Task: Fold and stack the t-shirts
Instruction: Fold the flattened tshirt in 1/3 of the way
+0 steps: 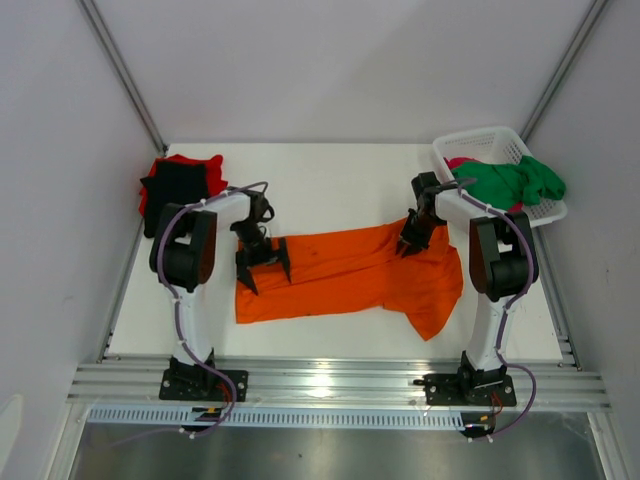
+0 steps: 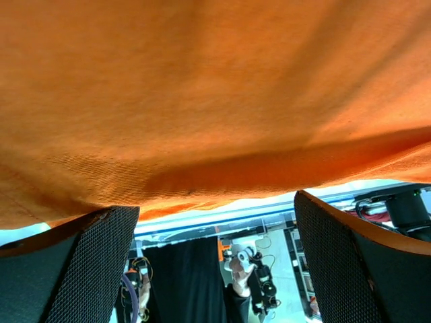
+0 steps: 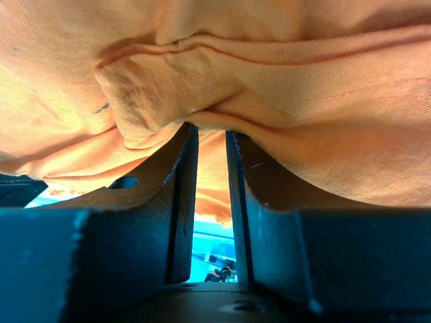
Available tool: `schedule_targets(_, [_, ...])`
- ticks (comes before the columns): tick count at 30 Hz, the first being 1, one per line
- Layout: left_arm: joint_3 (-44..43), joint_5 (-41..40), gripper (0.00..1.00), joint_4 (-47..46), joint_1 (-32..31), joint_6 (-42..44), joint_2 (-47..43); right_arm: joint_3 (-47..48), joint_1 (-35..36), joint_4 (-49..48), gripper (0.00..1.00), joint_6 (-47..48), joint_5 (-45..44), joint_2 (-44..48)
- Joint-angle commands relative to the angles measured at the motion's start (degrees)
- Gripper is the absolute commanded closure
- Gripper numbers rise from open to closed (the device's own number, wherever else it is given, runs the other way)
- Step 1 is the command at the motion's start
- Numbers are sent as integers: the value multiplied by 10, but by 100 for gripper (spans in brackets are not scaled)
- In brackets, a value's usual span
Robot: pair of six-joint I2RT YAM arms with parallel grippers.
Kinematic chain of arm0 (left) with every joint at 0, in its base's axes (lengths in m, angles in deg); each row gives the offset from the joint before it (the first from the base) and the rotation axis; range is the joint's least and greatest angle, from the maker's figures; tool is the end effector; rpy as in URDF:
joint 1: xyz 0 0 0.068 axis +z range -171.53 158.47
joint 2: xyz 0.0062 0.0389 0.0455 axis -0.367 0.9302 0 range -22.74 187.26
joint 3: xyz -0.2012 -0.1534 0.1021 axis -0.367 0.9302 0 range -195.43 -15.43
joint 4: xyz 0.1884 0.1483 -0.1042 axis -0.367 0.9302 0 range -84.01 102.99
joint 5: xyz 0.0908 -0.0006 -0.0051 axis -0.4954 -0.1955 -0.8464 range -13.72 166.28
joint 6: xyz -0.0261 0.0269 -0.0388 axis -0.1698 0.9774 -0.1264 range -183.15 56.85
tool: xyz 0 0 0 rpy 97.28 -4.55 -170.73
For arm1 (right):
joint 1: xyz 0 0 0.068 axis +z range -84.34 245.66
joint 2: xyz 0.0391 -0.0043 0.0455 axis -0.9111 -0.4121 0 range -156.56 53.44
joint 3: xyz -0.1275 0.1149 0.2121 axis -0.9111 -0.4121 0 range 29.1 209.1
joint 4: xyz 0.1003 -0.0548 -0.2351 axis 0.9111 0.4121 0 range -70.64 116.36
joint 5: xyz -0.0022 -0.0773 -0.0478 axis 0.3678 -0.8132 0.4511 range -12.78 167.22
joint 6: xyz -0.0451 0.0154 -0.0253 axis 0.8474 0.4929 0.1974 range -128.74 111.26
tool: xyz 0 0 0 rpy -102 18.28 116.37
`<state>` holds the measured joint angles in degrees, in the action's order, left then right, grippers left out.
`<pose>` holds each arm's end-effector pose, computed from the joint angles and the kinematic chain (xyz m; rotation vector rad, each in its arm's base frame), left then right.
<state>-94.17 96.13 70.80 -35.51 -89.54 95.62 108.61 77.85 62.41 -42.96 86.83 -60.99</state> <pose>0.3325 -0.0953 0.1317 0.3603 -2.7460 0.3337 0.3772 0.0875 0.1561 0.5462 2.9439 0.3557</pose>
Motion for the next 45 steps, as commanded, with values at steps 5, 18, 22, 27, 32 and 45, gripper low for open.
schedule_targets(5, [-27,-52,1,4,16,35,5,-1,-8,12,75,12,-13,1])
schedule_targets(18, [-270,-59,1,113,25,39,94,105,-9,41,75,9,-19,-64])
schedule_targets(22, [-280,-55,0,117,26,40,97,116,-9,44,75,8,-15,-68])
schedule_targets(27, [-268,-51,1,109,29,40,93,101,-9,42,75,10,-13,-56])
schedule_targets(32, [-273,-54,1,109,36,38,99,97,-11,40,75,9,-17,-61])
schedule_targets(45, [-338,-14,0,91,55,28,103,118,-11,42,75,6,-4,-69])
